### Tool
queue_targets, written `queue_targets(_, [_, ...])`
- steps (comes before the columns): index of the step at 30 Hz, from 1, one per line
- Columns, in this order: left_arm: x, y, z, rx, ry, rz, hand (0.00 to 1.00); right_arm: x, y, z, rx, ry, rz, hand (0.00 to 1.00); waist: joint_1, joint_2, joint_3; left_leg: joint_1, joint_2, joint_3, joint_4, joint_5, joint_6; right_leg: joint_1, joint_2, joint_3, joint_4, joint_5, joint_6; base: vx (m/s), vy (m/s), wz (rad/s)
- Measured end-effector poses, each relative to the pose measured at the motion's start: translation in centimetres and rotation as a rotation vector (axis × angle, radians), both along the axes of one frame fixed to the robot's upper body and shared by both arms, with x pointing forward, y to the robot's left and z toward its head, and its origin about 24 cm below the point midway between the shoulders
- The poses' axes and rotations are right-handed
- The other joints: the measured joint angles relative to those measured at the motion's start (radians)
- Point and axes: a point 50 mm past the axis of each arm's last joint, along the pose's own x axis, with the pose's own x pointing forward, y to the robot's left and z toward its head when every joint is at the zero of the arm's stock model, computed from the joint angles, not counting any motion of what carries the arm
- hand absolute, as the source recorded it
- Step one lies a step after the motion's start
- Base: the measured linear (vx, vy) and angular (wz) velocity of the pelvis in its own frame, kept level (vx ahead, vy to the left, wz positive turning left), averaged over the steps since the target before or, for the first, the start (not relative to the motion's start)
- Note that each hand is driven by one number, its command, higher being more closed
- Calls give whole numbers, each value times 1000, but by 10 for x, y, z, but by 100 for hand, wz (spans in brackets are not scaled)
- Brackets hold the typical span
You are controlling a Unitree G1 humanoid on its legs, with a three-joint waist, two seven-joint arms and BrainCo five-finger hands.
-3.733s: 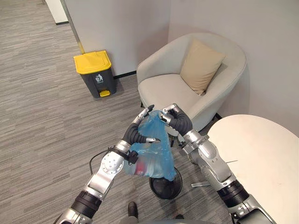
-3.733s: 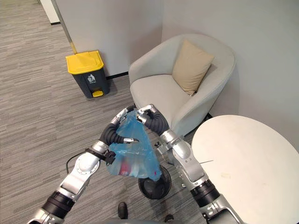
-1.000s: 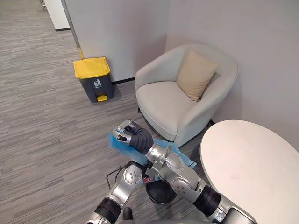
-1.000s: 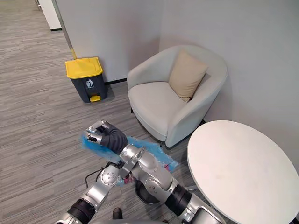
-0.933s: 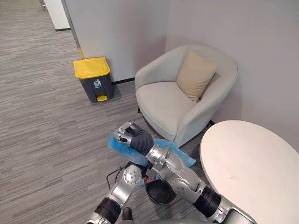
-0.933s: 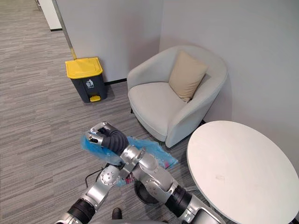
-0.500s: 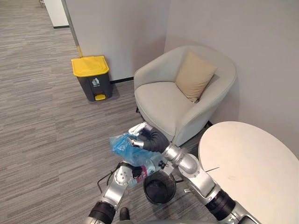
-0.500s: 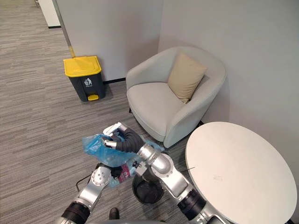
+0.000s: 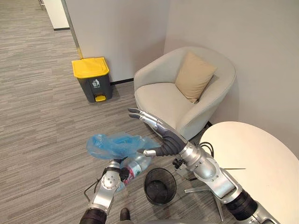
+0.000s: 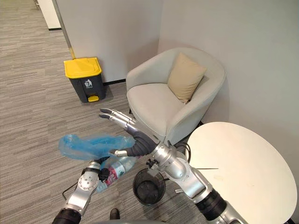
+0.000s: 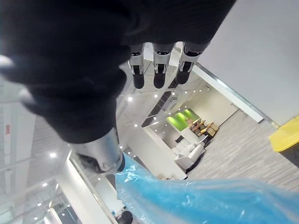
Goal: Gather rubbish on tea table into small bin, then transfer packed bag to large trash can.
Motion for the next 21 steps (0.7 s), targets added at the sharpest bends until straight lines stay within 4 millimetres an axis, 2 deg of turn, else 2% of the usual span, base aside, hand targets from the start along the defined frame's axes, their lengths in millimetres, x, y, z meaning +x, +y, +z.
queue_targets(4, [-2,7,-1,-1,3,32,100,4,-14,-1,-33,-37,-87,0,1,9,6,0,0,-1,0,-1,0,0,-2,0,2,-3,-4,0,0,0])
queue_targets(7, [-9,17,-10,7,42,80,100,2,-32,-25,-32,70,-184,0,1,13,9,-2,0,-1,0,-3,2,0,-8,-1,-1,-2,-3,0,0,0])
queue_targets(14, [-36,38,-35,-10,164,194,100,1,-83,-122,-22,537,-547,0,-2,33,22,-3,-2,-4,0,-3,0,3,-8,-3,-9,-1,0,0,0,0])
queue_targets(18, [-52,47,-47,-25,227,250,100,-7,-103,-160,15,736,-684,0,-2,44,29,-1,-5,-7,0,-8,-3,9,-11,-8,-10,-5,3,0,0,4])
queue_targets(20, [-61,51,-55,-32,275,261,100,-18,-114,-184,15,857,-758,0,-2,47,30,6,-11,-18,0,-10,0,22,-13,-21,-11,-16,11,7,0,15])
queue_targets(21, [-63,51,-57,-34,284,265,100,-21,-116,-189,18,884,-774,0,-3,47,30,6,-13,-22,0,-11,0,25,-13,-25,-10,-18,11,25,6,18])
